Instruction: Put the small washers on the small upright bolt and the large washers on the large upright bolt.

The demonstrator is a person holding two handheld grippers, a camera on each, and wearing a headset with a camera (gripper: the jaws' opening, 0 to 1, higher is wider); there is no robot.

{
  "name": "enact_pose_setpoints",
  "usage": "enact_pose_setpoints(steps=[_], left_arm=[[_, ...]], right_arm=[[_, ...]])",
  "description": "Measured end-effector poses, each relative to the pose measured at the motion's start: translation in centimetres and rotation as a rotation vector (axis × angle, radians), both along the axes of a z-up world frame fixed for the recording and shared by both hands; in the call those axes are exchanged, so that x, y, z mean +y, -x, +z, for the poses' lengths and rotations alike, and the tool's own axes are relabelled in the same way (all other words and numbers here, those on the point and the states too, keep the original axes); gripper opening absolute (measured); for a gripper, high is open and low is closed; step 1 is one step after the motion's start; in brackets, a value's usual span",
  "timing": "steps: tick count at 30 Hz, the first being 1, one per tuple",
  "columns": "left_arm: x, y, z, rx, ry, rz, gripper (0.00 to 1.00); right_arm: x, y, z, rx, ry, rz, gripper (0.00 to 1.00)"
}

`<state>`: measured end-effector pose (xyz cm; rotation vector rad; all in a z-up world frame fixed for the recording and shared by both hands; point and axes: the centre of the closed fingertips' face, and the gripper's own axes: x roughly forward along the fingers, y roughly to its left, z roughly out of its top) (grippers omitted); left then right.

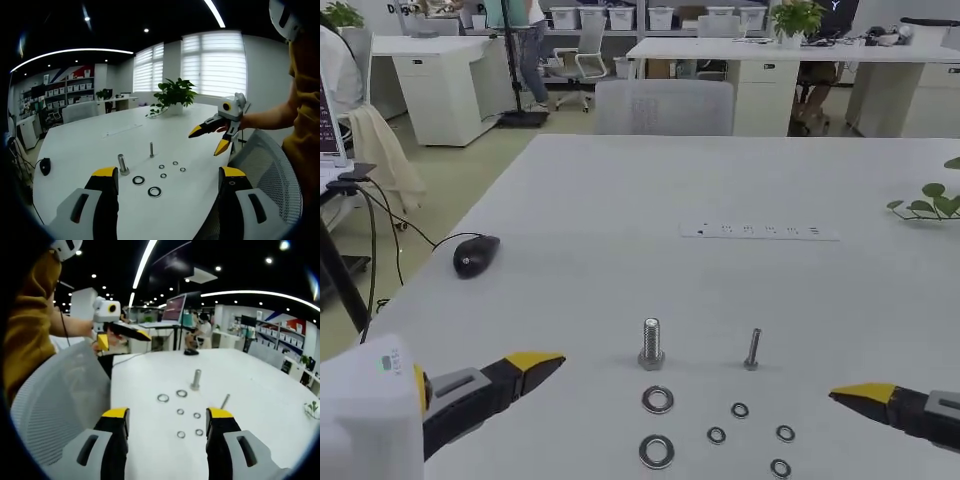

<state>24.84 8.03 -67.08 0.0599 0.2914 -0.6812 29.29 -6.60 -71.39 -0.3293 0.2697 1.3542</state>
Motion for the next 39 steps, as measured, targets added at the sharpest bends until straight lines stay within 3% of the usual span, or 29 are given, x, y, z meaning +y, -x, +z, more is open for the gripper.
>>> enact_pose_setpoints(steps=[26, 39], left_arm=[[-0.1, -0.5, 0.4, 0.009, -0.035, -0.009, 0.81], [0.1, -0.7, -0.8, 0.042, -0.019, 0.007, 0.81]], right_arm=[[-0.1, -0.9, -0.7, 0.010, 0.013, 0.002, 0.62], [-0.2, -2.2, -2.2, 0.037, 0.066, 0.029, 0.62]])
